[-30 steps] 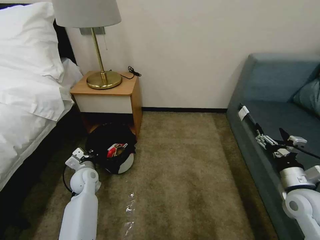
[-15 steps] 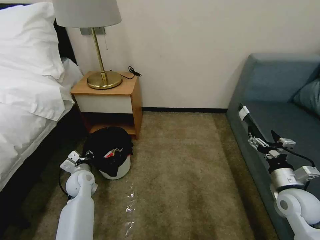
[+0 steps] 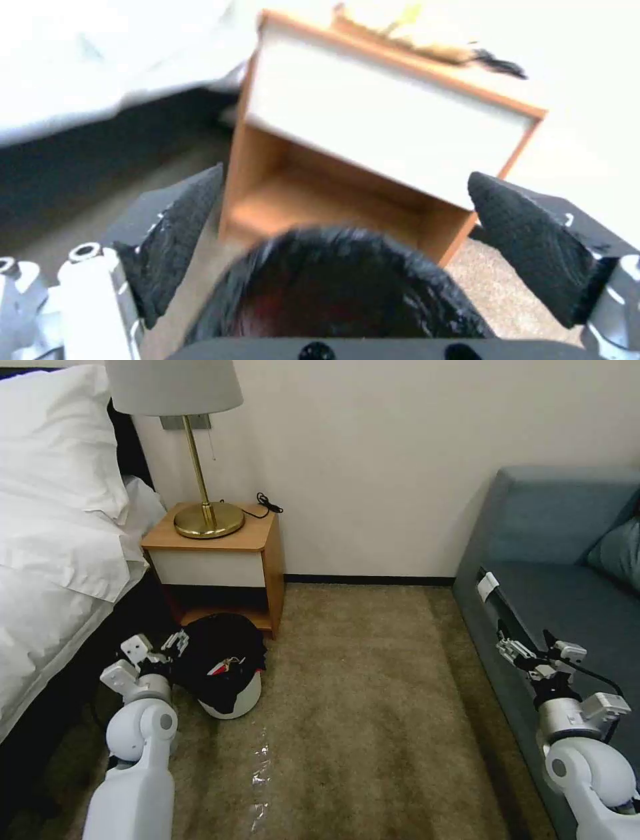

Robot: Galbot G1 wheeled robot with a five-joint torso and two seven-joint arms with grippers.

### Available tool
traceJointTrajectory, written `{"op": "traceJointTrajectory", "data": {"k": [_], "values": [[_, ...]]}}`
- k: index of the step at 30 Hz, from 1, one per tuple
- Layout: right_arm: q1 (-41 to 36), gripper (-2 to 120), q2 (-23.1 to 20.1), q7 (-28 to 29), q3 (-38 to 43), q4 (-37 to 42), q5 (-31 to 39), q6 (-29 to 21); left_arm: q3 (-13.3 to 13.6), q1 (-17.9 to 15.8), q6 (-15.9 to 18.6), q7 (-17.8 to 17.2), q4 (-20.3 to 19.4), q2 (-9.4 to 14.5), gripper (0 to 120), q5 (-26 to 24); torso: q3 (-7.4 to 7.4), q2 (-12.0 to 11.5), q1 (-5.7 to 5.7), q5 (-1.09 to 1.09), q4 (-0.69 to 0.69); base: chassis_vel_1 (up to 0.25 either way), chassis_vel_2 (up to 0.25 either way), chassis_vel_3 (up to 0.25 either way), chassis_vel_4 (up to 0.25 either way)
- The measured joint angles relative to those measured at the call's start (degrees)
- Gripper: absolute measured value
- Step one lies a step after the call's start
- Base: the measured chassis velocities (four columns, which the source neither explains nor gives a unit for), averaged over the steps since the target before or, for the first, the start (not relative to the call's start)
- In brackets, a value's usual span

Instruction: Pick up the trash bin, then pick up the garbage on the floor and place it into the trash bin.

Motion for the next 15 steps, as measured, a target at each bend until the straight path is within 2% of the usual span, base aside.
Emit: {"op": "traceJointTrajectory", "data": {"k": [1,2,3,5,9,11,15], "values": [[0.0,100,0.0,0.0,0.0,0.0,0.0,0.0,0.0,0.0,0.0,0.0,0.0,0.0,98,0.0,0.00,0.0,0.00,0.00,0.00,0.000,0.000,0.000,0.000],[0.2,100,0.2,0.1,-0.2,-0.5,-1.8,1.3,-0.5,0.4,-0.9,3.7,-0.2,0.7,99,3.2,0.00,0.0,0.00,-0.01,0.00,0.000,0.000,0.000,0.000],[0.2,100,0.2,0.1,-0.2,-0.5,-1.8,1.3,-0.5,0.4,-0.9,3.7,-0.2,0.7,99,3.2,0.00,0.0,0.00,-0.01,0.00,0.000,0.000,0.000,0.000],[0.6,100,0.5,0.2,-0.5,-1.9,-7.0,3.5,-0.8,1.3,-2.4,8.6,-0.9,2.2,99,6.8,0.00,0.0,0.00,-0.01,0.02,0.000,0.000,0.000,0.000],[0.6,100,0.3,0.2,-0.4,-2.9,-11.6,3.8,-1.2,1.4,-3.8,11.1,-1.1,2.6,98,8.5,0.00,0.0,0.00,0.00,0.00,0.000,0.000,0.000,0.000],[1.3,100,0.1,0.8,-0.3,-3.6,-16.2,3.8,-1.8,1.8,-4.5,14.3,-1.3,3.4,98,9.6,0.00,0.0,0.00,-0.01,0.00,0.000,0.000,0.000,0.000],[2.0,100,0.3,1.2,-0.5,-3.9,-17.3,3.8,-2.0,2.6,-4.5,16.8,-1.8,4.1,98,10.1,0.00,0.0,0.00,-0.01,0.02,0.000,0.000,0.000,0.000]]}}
